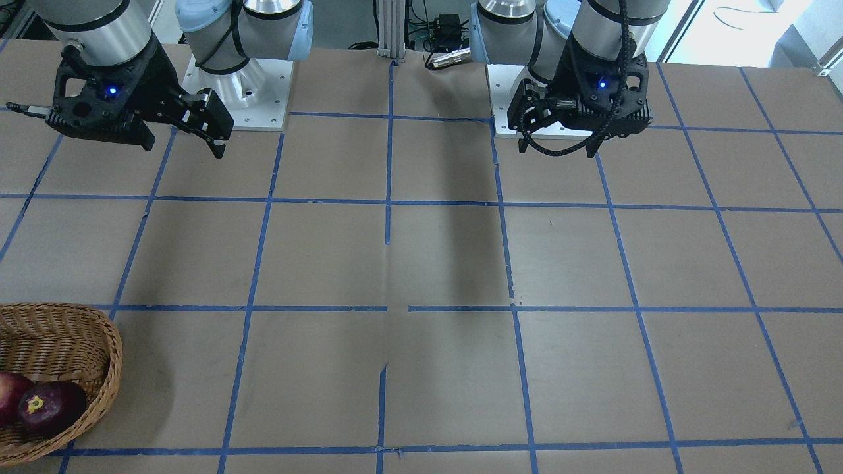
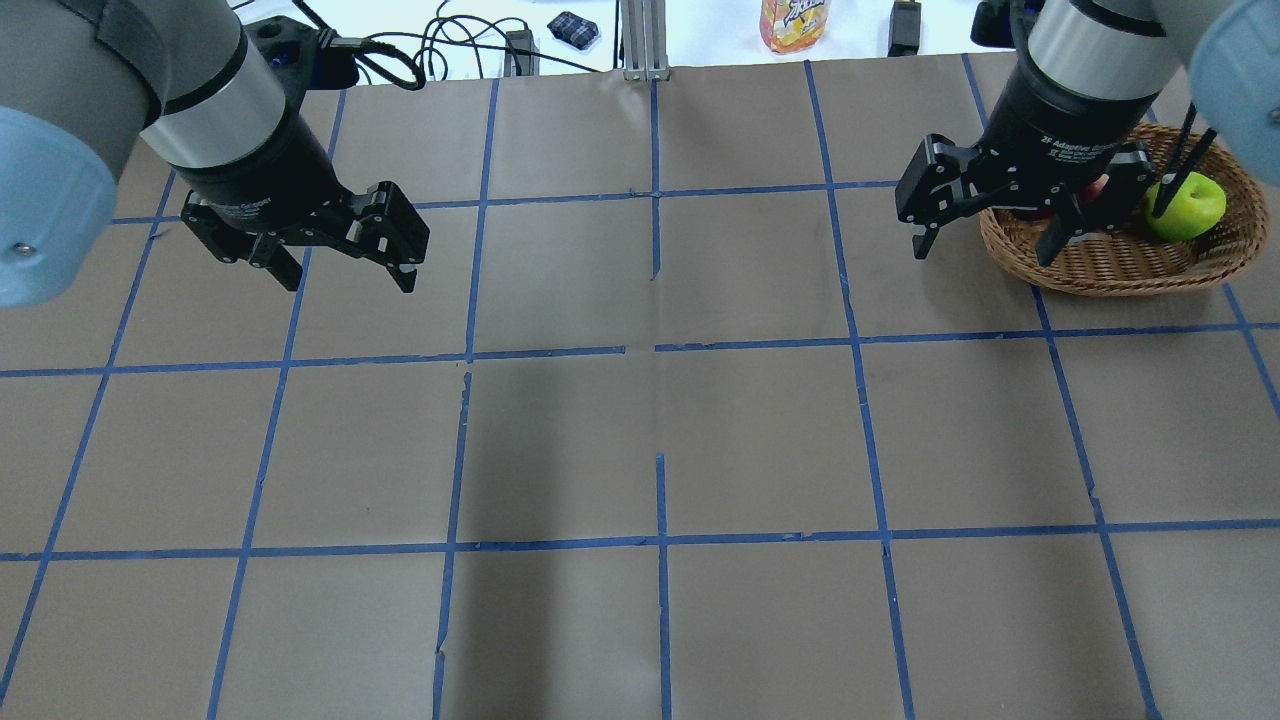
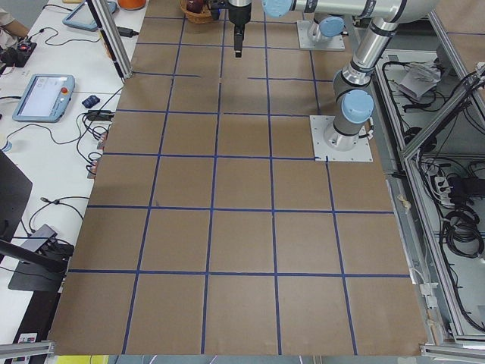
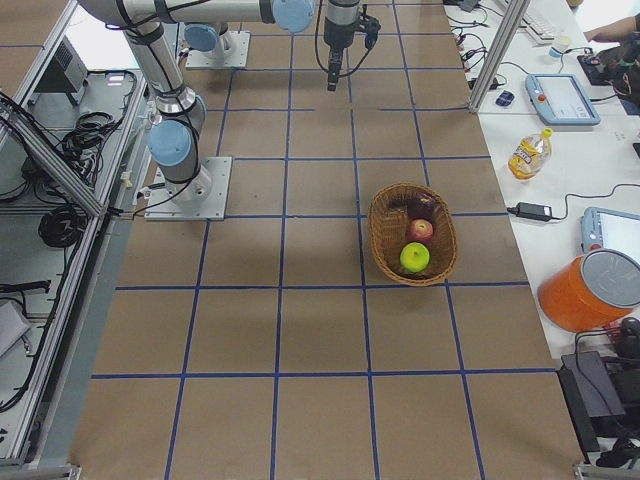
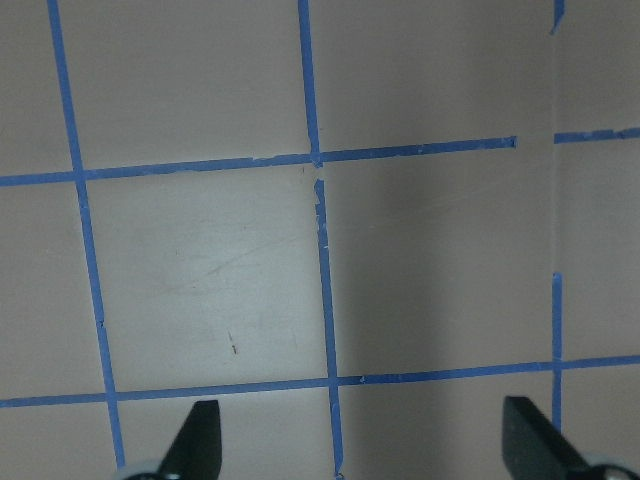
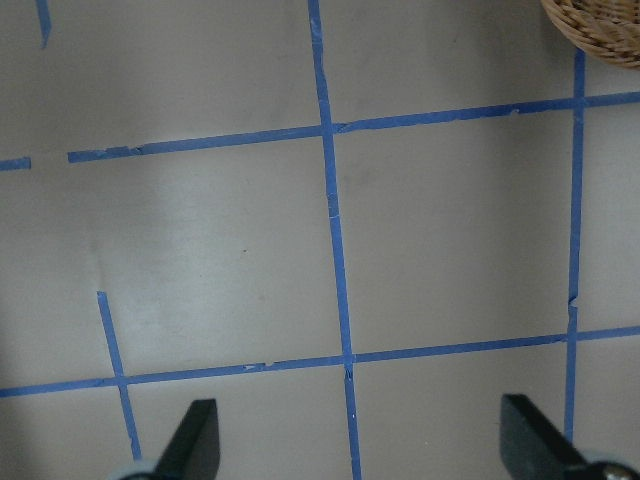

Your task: Put all apples into basket

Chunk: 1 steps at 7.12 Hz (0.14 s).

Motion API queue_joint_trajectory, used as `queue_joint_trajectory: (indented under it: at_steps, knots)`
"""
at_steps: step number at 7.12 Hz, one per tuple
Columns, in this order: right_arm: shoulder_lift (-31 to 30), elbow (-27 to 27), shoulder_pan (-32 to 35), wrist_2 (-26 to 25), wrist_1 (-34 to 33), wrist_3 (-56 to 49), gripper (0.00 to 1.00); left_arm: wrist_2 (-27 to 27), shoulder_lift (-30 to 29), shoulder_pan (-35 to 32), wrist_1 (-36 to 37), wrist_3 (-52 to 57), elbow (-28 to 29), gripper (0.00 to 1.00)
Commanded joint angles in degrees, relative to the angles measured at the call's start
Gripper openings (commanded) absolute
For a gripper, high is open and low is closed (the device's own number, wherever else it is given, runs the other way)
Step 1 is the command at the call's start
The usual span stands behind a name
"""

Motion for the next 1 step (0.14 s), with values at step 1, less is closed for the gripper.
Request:
queue_joint_trajectory:
  at_steps: [1]
  knots:
    - [-0.03, 0.22, -0.18, 0.0, 0.01, 0.07, 1.0, -0.04, 0.0, 0.0, 0.0, 0.0, 0.0, 1.0]
